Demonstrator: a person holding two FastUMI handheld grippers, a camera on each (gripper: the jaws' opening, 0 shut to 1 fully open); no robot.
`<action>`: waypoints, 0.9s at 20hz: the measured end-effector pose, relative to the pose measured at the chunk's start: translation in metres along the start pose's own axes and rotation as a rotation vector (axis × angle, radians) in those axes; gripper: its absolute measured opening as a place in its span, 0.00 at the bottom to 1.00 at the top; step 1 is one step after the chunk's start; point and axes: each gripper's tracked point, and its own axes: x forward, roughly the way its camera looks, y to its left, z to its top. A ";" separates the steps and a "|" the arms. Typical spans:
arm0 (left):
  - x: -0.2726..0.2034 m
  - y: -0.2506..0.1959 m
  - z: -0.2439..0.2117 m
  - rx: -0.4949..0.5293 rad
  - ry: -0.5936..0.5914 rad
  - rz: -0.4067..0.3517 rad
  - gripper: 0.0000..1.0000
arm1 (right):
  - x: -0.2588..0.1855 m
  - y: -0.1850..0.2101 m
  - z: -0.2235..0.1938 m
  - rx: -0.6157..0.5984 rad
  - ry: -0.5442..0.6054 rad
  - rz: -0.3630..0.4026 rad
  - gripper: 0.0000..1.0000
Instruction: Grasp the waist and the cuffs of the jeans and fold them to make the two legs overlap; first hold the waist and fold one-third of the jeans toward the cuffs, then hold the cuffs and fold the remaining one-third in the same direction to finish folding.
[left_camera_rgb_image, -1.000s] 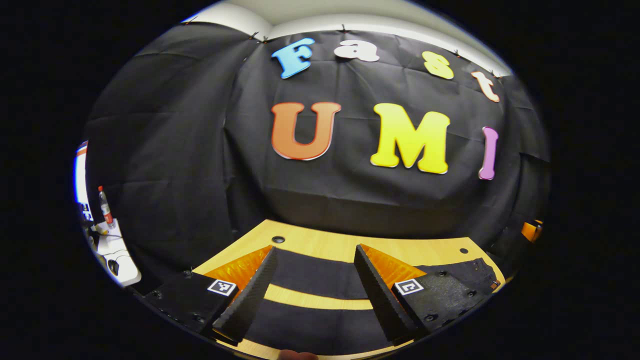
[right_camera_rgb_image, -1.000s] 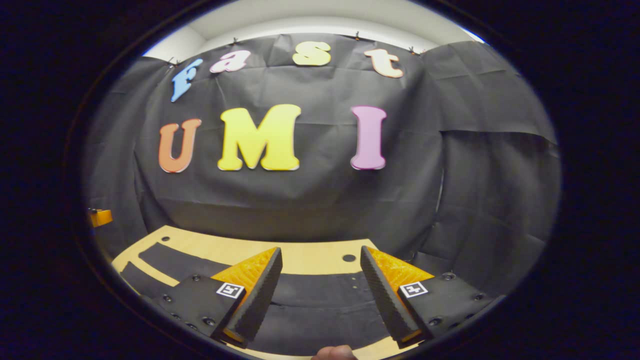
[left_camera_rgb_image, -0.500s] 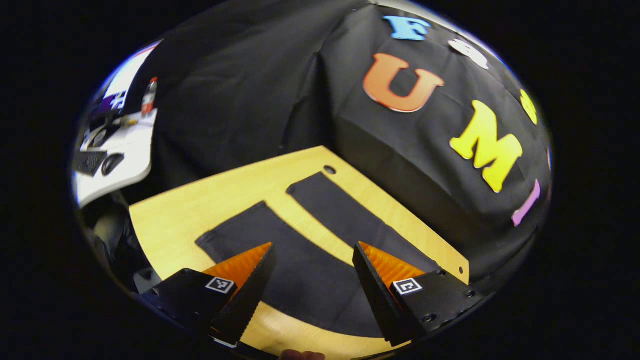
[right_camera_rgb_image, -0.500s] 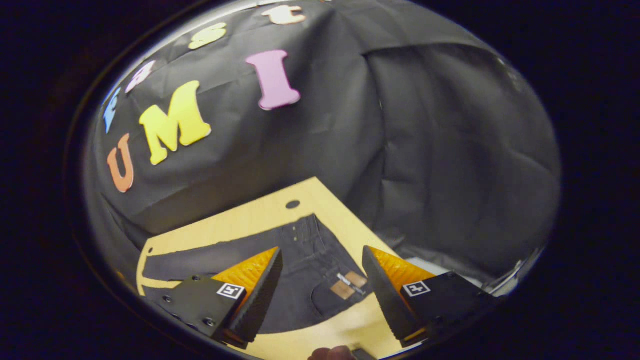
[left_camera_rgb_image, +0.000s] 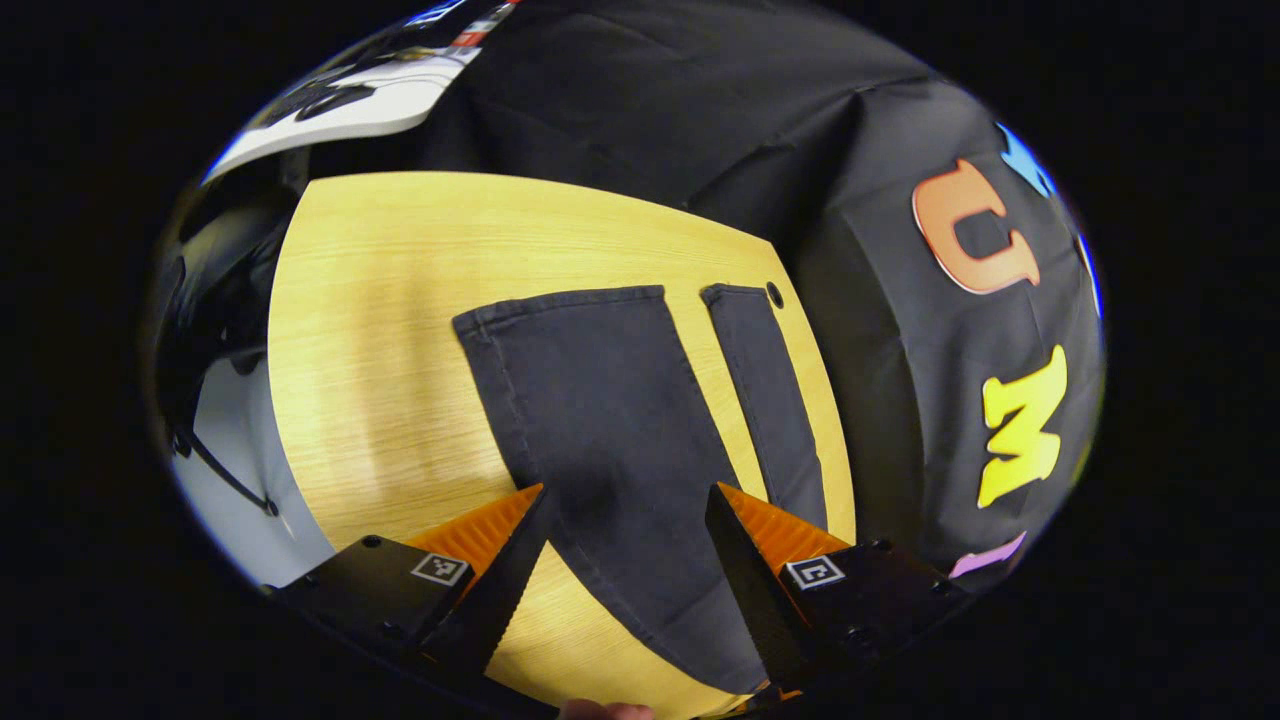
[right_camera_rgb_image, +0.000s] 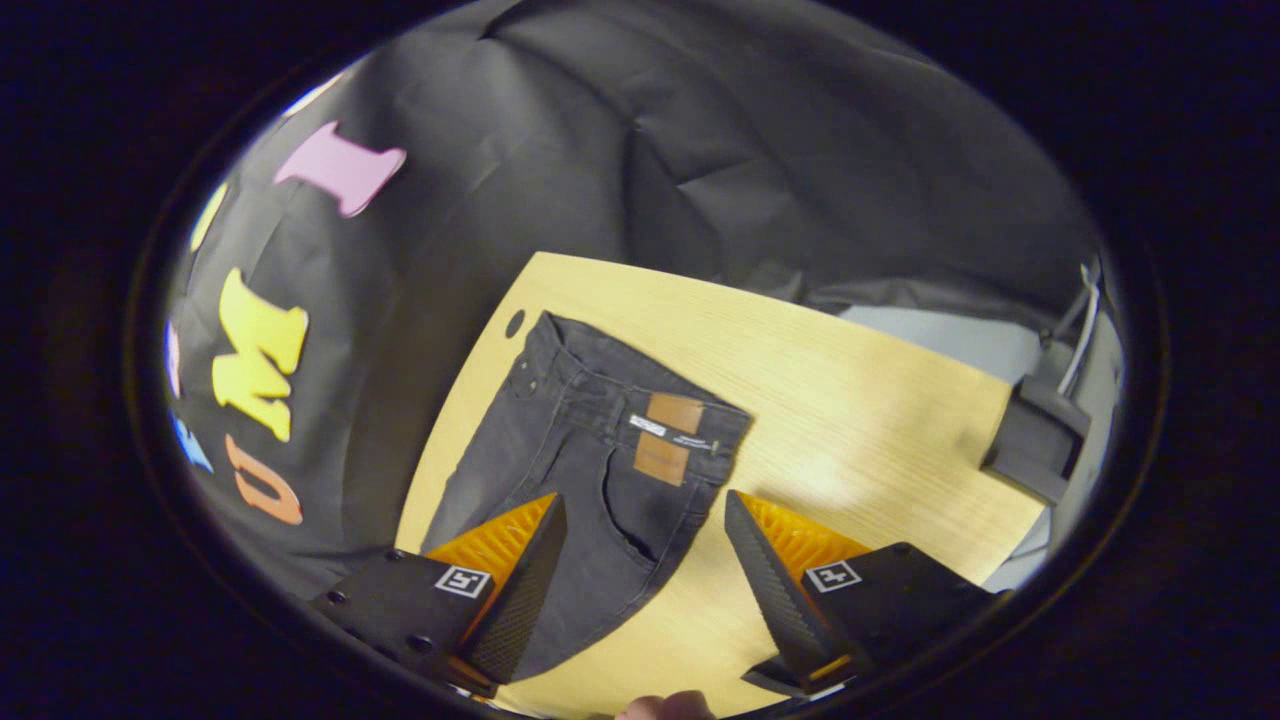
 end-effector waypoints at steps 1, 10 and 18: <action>0.002 0.004 0.003 -0.034 0.000 0.007 0.99 | 0.005 -0.004 0.000 0.032 0.013 -0.010 0.98; 0.022 0.018 0.023 -0.183 0.009 0.010 1.00 | 0.029 0.008 0.009 0.117 0.034 0.042 0.95; 0.048 -0.001 0.029 -0.155 0.034 -0.009 0.92 | 0.035 0.017 0.014 0.144 0.061 0.058 0.97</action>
